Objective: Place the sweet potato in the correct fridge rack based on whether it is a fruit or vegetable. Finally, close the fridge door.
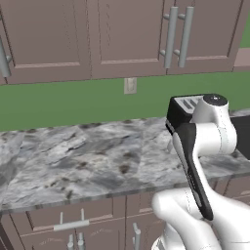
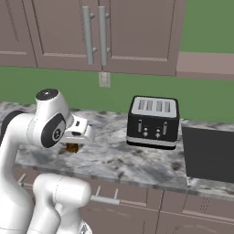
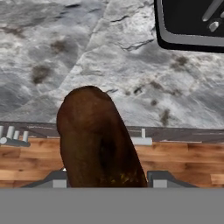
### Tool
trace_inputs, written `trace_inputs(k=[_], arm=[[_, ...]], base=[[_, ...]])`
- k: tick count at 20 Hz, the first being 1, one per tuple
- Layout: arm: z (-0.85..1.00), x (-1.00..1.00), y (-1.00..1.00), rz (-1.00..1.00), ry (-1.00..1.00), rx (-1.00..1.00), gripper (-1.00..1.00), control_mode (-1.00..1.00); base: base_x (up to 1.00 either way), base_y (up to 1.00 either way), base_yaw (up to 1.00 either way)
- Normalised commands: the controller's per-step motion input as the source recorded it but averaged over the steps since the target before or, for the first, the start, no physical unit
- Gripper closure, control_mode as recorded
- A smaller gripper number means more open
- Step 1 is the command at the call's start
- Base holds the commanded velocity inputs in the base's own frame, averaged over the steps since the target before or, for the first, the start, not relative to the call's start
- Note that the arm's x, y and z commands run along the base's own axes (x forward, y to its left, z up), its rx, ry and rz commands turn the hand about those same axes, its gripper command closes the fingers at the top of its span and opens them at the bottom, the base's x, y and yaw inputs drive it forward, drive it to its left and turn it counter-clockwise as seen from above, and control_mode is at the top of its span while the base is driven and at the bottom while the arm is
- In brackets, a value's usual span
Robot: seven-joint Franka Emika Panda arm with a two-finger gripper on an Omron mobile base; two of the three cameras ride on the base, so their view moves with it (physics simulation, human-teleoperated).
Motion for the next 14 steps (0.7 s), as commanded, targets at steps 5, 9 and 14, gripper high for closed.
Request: trace_inputs(k=[5,9,14], arm=[[0.00,0.00,0.00,0.00,0.00,0.00,1.00,-1.00],[0.00,0.00,0.00,0.00,0.00,0.00,1.00,-1.00],[0.00,0.00,0.00,0.00,0.00,0.00,1.00,-1.00]], base=[[0.00,0.00,0.00],[0.00,0.00,0.00],[0.00,0.00,0.00]])
